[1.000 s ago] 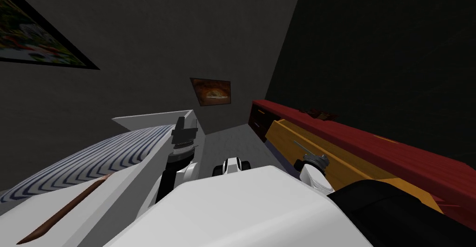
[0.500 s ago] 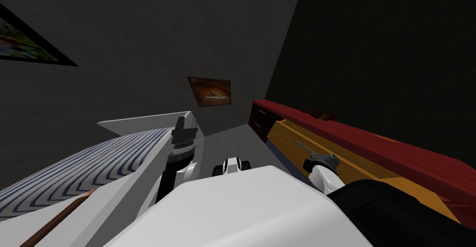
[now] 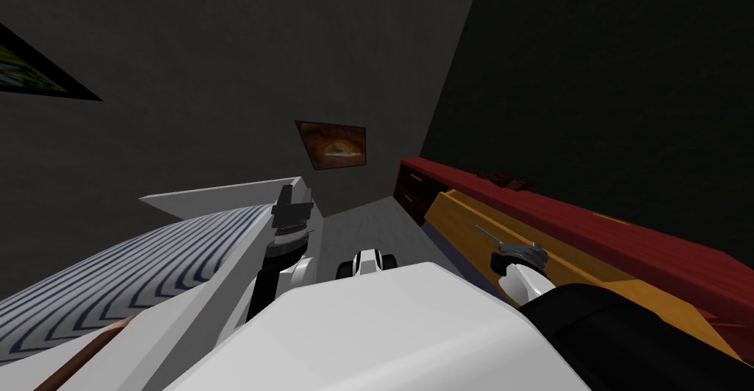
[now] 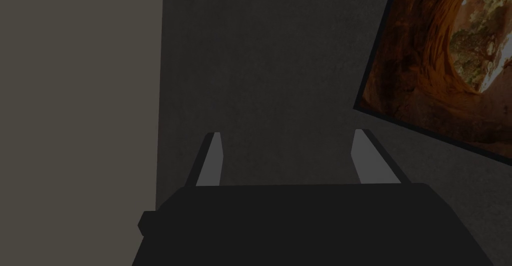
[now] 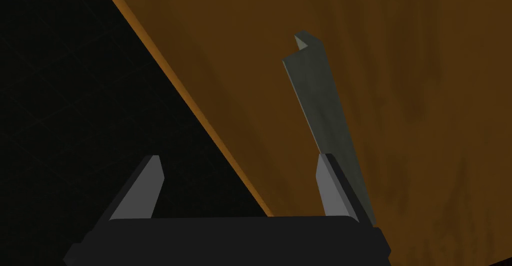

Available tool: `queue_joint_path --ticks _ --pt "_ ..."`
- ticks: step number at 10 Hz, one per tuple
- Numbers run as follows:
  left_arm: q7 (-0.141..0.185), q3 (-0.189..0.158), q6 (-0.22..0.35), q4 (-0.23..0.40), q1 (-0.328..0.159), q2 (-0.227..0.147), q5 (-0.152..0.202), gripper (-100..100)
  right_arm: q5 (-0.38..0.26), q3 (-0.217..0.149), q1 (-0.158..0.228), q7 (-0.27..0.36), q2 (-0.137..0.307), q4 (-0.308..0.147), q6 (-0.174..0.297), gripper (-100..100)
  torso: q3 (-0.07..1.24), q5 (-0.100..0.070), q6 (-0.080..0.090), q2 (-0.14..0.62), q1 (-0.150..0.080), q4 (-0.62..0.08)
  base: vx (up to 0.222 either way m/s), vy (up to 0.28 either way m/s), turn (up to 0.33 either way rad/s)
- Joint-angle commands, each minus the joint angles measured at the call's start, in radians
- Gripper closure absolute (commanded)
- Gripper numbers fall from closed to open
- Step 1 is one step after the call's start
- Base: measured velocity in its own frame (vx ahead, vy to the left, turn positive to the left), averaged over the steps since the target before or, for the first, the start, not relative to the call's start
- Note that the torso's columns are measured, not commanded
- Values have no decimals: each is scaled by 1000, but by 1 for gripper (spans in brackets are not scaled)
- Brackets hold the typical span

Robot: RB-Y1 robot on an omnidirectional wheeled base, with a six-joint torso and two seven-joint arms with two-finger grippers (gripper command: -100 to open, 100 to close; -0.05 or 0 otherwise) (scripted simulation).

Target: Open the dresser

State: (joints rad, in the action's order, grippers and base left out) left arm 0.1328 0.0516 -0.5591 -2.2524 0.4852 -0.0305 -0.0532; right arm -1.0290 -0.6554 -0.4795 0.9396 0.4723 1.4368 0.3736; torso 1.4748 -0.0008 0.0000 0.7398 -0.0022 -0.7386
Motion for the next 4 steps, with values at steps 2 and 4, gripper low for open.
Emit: queue_joint_path --ticks 2,4 --pt "0 0 0 0 0 0 0 0 0 0 0 0 0 0 0 0 1 1 0 -2 2 0 0 0 0" --pt "0 0 0 0 0 0 0 0 0 0 0 0 0 0 0 0 1 1 0 -2 2 1 0 0 0"
